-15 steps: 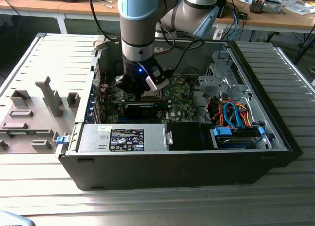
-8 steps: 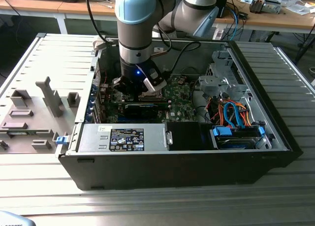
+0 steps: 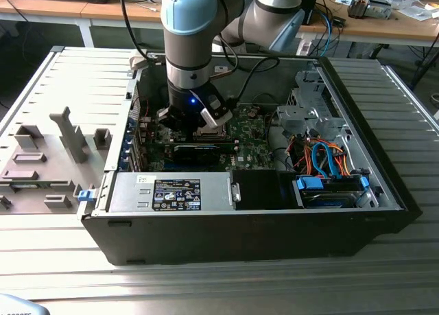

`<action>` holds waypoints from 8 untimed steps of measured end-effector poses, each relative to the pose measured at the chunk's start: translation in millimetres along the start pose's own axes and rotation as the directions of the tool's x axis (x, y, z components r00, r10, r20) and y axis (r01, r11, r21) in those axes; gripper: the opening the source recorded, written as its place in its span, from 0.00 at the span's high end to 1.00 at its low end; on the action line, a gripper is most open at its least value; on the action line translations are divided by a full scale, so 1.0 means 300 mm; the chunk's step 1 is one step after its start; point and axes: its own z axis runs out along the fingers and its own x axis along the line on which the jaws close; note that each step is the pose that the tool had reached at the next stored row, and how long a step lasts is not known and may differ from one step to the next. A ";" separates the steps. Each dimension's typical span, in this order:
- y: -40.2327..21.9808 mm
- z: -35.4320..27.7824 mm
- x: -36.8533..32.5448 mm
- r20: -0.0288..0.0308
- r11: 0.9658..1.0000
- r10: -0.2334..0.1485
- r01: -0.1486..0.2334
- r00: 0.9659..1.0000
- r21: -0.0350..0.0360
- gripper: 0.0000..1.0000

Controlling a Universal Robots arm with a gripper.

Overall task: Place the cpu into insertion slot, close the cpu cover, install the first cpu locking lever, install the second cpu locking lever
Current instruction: 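Install the second cpu locking lever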

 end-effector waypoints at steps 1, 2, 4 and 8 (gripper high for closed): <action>0.000 0.001 0.000 0.000 1.000 -0.003 0.003 1.000 -0.003 0.89; 0.000 0.001 0.000 0.001 1.000 -0.006 0.006 1.000 -0.005 0.89; 0.000 0.001 0.000 0.001 1.000 -0.010 0.010 1.000 -0.009 0.89; -0.003 -0.001 0.004 0.003 1.000 -0.011 0.011 1.000 -0.008 0.89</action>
